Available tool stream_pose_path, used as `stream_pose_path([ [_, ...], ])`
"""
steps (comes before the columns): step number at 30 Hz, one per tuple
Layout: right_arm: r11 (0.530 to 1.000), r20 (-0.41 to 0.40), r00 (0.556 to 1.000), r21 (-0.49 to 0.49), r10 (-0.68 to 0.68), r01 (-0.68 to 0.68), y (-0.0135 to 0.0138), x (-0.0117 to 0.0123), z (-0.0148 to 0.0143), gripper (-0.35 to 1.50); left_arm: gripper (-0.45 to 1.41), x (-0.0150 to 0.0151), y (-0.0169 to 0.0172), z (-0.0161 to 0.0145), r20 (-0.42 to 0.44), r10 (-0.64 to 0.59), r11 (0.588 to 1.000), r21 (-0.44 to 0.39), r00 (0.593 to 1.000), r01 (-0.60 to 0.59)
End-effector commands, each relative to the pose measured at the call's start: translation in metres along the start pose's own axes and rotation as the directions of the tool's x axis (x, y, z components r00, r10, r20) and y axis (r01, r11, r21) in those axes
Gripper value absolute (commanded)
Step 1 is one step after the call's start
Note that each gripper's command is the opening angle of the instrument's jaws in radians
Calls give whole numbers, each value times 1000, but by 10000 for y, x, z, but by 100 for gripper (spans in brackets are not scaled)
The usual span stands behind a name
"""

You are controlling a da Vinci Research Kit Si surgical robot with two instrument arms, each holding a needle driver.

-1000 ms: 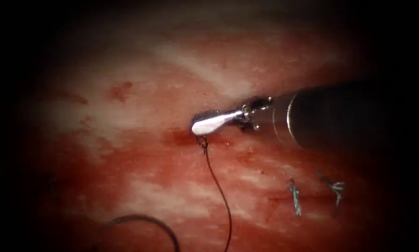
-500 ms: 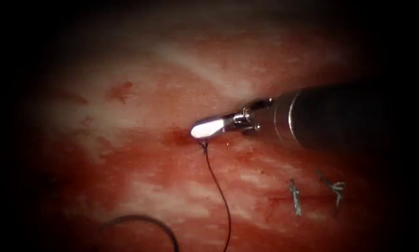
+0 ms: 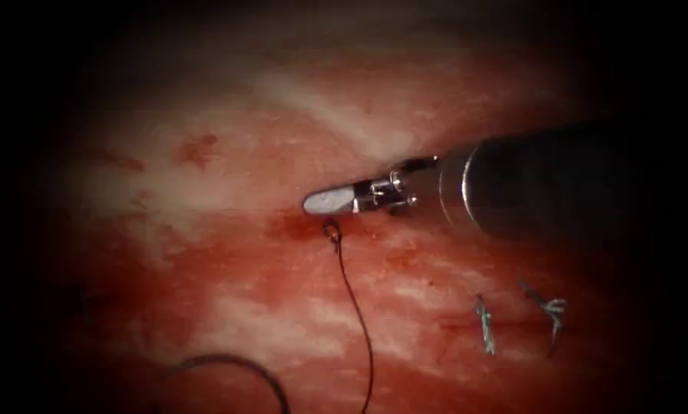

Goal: Wound Closure

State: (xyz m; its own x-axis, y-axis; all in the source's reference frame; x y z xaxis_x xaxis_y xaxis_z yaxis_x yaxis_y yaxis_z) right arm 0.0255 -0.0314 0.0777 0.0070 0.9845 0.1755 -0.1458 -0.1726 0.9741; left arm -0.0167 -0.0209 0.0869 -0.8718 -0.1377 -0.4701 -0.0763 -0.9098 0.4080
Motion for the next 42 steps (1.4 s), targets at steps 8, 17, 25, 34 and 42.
stream_pose_path([
  [8,963,-9,963,-1,-271,271,14,7,1,-35,-45,2,7,5,-2,-1,1000,-3,1000,1],
  [17,454,-38,456,41,-889,890,14,-13,-11,-35,-45,3,6,0,-2,-13,1000,-4,1000,13],
  [25,306,-16,305,-46,-952,951,4,9,-23,-35,-45,24,14,-20,-22,-10,1000,-6,1000,10],
  [34,242,-5,242,-86,-970,967,-2,25,-23,-35,-45,56,15,-65,-61,-3,1000,21,998,4],
  [42,206,30,211,-125,-977,971,-1,33,-27,-35,-45,56,28,-63,-63,5,999,32,998,-3],
])
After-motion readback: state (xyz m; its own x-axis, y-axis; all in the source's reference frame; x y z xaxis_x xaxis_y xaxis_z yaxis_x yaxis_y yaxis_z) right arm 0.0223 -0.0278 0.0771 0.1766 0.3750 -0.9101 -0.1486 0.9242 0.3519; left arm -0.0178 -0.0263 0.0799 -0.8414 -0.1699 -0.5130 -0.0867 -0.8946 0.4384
